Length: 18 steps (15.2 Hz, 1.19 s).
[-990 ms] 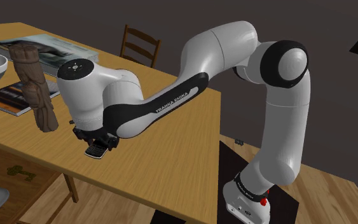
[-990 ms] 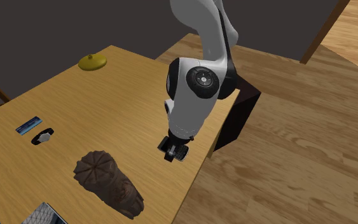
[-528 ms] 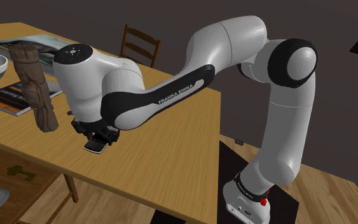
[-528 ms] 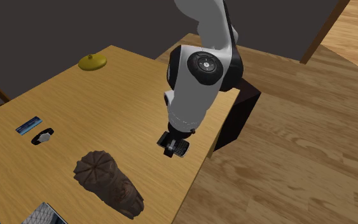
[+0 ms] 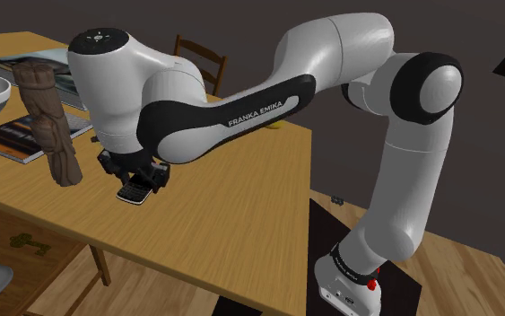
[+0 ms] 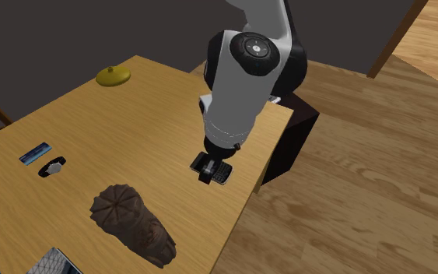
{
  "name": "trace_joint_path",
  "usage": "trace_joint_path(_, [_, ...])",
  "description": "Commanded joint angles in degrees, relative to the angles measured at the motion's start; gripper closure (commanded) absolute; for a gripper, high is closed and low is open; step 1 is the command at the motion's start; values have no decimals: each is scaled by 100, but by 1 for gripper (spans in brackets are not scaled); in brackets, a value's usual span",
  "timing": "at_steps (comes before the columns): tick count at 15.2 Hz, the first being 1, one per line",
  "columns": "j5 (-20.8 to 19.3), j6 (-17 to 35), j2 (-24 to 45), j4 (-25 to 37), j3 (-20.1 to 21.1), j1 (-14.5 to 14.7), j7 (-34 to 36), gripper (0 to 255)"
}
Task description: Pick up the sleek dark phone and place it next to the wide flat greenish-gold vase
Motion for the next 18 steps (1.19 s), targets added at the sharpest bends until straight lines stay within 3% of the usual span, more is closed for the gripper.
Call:
trace_joint_path(1, [53, -122, -42, 100, 27, -2, -52, 255])
trace_joint_path(11, [290, -738, -255, 621, 141, -15, -313, 255])
trace_joint_path(18, [981, -56, -1274, -441, 138, -1241, -1423, 255])
